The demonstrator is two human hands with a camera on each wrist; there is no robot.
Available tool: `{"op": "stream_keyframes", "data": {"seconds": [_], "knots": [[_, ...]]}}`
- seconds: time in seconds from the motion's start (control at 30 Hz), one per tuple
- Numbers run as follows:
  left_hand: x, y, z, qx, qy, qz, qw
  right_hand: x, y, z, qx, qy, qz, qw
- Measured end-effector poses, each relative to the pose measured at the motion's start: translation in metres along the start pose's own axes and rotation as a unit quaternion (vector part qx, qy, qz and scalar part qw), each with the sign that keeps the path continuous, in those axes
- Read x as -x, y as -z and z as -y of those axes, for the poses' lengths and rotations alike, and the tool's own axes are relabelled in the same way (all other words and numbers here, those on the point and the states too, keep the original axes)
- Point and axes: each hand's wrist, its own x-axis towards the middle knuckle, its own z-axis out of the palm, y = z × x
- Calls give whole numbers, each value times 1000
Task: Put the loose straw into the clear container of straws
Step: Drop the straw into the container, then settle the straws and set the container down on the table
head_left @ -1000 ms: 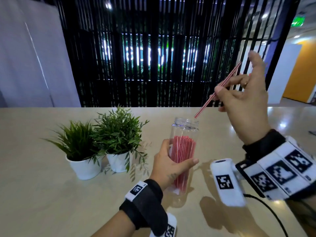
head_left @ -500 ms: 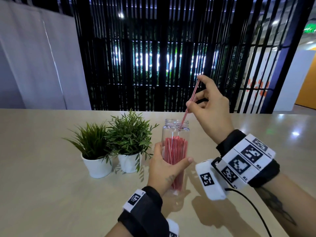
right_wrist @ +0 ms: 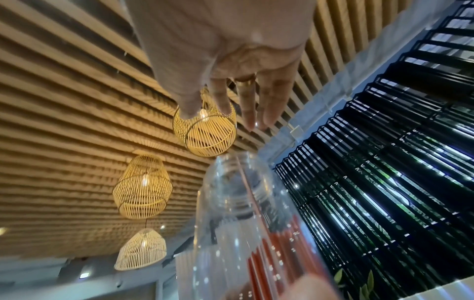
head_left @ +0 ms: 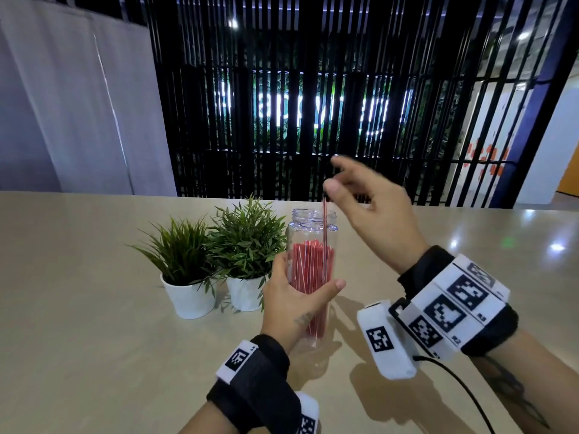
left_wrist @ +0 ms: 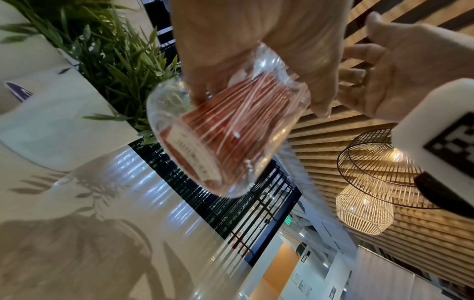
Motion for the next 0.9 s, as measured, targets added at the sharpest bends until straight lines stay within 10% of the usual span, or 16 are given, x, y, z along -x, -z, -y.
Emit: {"op": "stream_keyframes", "data": {"seconds": [0.2,0.4,0.57,0.9], "knots": [[-3,1,2,11,1,7,1000,5,20,-14,-85,-39,-78,993],[-4,1,4,6,-2,-3,1000,52,-7,-45,-121,-125,14,985],[0,-1,4,19,-6,29,999,84,-28,-52,-276,-237,162,917],[4,0,12,-61,-27,56,996,101,-33,-57,-333,-262,138,895]]}}
